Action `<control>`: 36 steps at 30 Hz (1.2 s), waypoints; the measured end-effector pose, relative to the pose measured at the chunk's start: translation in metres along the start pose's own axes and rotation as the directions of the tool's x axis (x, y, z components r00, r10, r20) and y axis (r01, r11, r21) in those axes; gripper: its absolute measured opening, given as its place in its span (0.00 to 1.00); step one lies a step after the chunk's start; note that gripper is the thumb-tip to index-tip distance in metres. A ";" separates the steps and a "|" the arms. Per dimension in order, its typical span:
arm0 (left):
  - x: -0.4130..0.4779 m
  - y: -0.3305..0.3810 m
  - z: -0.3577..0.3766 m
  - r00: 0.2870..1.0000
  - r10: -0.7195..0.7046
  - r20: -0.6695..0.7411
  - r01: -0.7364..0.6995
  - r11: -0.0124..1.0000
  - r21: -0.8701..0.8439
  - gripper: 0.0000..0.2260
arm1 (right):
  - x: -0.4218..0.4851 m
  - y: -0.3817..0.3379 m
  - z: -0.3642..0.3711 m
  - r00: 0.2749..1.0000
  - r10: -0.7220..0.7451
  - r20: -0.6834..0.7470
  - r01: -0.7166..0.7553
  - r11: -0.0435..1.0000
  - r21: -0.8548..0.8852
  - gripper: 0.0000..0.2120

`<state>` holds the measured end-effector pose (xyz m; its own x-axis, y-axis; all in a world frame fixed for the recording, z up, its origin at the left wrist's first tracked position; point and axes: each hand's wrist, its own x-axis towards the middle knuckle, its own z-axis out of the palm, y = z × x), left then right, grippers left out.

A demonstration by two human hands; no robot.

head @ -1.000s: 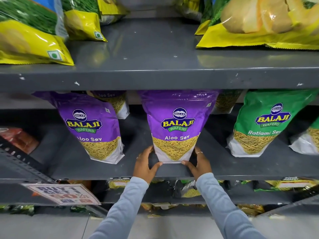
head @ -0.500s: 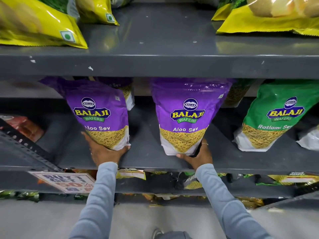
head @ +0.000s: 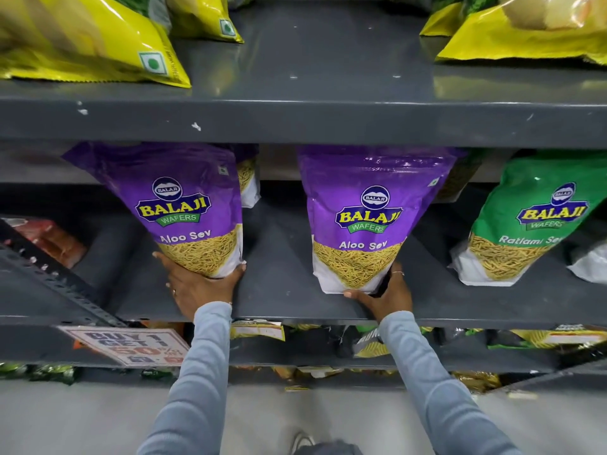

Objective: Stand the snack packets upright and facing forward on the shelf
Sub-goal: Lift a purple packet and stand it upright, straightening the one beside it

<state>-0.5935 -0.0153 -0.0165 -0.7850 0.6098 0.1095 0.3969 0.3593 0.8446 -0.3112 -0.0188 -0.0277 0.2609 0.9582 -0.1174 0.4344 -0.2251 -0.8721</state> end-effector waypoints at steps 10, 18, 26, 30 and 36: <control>0.001 -0.005 0.000 1.000 0.025 0.010 -0.024 0.999 -0.046 0.66 | -0.002 0.000 0.001 1.000 -0.008 0.004 0.008 1.000 -0.006 0.44; -0.075 -0.013 0.000 0.847 0.494 0.196 -0.424 0.851 -0.310 0.50 | -0.004 0.001 -0.011 0.998 -0.034 0.058 0.034 0.999 0.001 0.43; -0.102 0.036 0.054 0.604 0.333 0.724 -0.324 0.933 -0.159 0.50 | 0.003 0.015 -0.013 0.998 -0.051 0.027 0.052 0.998 -0.037 0.40; -0.094 0.033 0.063 0.623 0.277 0.732 -0.305 0.947 -0.099 0.33 | -0.003 0.006 -0.012 0.994 -0.084 0.063 0.091 0.991 -0.103 0.37; -0.093 0.036 0.062 0.667 0.269 0.695 -0.268 0.957 -0.113 0.28 | 0.000 0.006 -0.005 0.993 -0.099 0.057 0.106 0.985 -0.133 0.33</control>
<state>-0.4765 -0.0148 -0.0286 -0.0859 0.9942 -0.0644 0.5366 0.1006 0.8378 -0.3039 -0.0212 -0.0304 0.1672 0.9843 -0.0571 0.5706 -0.1439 -0.8085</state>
